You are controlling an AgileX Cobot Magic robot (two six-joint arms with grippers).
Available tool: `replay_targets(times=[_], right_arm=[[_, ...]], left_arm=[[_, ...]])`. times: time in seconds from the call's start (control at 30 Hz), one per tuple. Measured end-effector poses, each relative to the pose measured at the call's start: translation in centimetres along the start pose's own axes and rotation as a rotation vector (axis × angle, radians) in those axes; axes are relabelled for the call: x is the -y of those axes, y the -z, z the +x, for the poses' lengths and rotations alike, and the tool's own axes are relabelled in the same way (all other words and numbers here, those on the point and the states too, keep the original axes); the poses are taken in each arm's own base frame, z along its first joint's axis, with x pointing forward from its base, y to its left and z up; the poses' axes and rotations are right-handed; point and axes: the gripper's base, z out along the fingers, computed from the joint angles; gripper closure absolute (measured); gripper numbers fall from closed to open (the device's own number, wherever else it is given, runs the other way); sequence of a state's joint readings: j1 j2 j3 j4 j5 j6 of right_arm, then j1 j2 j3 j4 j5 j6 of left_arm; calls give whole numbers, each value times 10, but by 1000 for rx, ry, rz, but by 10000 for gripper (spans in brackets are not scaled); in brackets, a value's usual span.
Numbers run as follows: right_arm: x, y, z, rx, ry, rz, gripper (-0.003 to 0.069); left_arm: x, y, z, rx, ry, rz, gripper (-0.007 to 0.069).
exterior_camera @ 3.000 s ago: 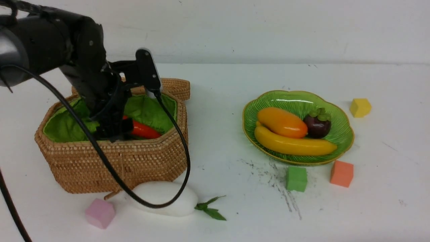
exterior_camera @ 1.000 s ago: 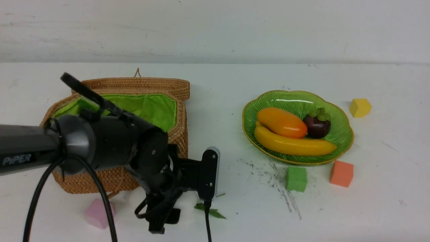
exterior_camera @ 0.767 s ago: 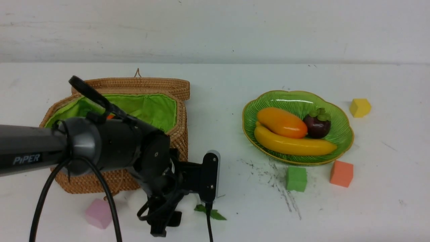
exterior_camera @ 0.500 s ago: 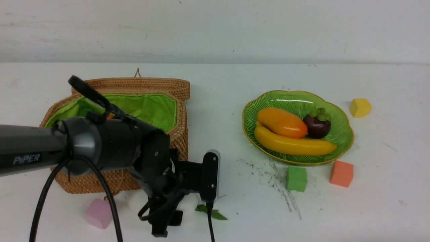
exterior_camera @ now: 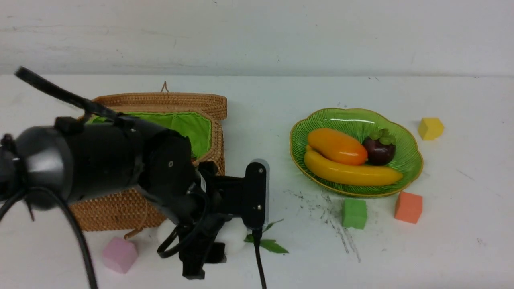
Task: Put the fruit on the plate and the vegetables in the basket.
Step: Take a daikon with your left arm and place it on the basket on the left.
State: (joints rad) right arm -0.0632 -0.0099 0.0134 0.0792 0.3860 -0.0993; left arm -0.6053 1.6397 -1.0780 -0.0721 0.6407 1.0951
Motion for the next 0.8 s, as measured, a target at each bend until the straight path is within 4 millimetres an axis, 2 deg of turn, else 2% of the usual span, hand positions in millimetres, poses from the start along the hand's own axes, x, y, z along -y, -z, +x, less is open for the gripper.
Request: replay_targets(times=[0.07, 0.13, 0.17, 0.2, 0.23, 0.33, 0.4, 0.53, 0.57, 0.6, 0.67, 0.8], right_arm=[[0, 0, 0, 0, 0, 0, 417], [0, 0, 0, 0, 0, 0, 417], [0, 0, 0, 0, 0, 0, 417], [0, 0, 0, 0, 0, 0, 417], [0, 0, 0, 0, 0, 0, 417], [0, 0, 0, 0, 0, 0, 417], [0, 0, 0, 0, 0, 0, 417], [0, 0, 0, 0, 0, 0, 417], [0, 0, 0, 0, 0, 0, 417], [0, 0, 0, 0, 0, 0, 417], [0, 0, 0, 0, 0, 0, 417], [0, 0, 0, 0, 0, 0, 417]], left_arm=[[4, 25, -13, 47, -28, -36, 103], [0, 54, -18, 90, 3, -92, 103], [-11, 72, -12, 88, 34, -149, 103], [-18, 81, -5, 77, 51, -188, 103], [-25, 85, 2, 63, 66, -215, 103], [-62, 100, 41, -15, 138, -371, 103], [-79, 97, 65, -61, 168, -440, 103], [-98, 65, 94, -125, 187, -453, 103], [-98, 65, 94, -126, 188, -453, 103], [-101, 50, 98, -133, 192, -435, 103], [-102, 40, 98, -128, 194, -422, 103], [-98, 34, 94, -105, 218, -404, 103]])
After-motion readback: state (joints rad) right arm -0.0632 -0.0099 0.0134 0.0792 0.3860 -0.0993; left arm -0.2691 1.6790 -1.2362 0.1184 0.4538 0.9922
